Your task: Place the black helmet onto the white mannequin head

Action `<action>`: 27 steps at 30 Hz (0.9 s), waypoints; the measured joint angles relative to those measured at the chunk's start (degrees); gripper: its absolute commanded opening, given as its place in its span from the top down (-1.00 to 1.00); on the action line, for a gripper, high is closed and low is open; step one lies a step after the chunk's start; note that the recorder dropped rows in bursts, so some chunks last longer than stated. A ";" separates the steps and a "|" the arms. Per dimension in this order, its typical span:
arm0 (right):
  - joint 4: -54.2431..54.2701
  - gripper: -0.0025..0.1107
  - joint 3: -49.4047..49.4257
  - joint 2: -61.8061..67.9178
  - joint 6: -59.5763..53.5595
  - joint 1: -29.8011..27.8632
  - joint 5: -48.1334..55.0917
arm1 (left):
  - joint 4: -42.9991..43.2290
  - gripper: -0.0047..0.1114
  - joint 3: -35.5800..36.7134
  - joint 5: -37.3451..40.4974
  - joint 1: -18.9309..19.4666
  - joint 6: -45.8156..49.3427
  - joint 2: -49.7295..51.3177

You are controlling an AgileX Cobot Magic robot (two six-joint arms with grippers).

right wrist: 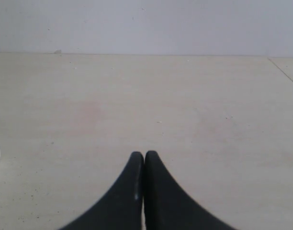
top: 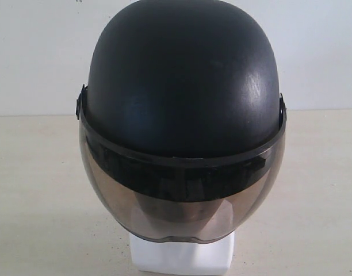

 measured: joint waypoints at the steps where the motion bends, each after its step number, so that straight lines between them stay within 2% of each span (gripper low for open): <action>1: -0.09 0.96 0.00 0.00 0.00 0.00 0.00 | 0.00 0.84 1.76 -1.98 0.00 0.12 0.00; 5: -0.09 0.96 0.00 0.00 0.11 0.00 0.00 | -0.08 0.84 4.69 -3.96 0.00 0.23 0.00; 9: -0.09 0.96 0.00 0.00 0.11 0.00 0.00 | -0.41 0.84 4.80 -2.00 0.00 1.05 0.00; 16: -0.09 0.96 0.00 0.00 0.11 0.00 0.00 | -1.66 0.84 4.80 1.77 0.00 8.67 0.00; 27: -0.09 0.96 0.00 0.00 0.11 0.00 0.00 | -6.33 0.84 4.80 7.28 0.00 10.27 0.00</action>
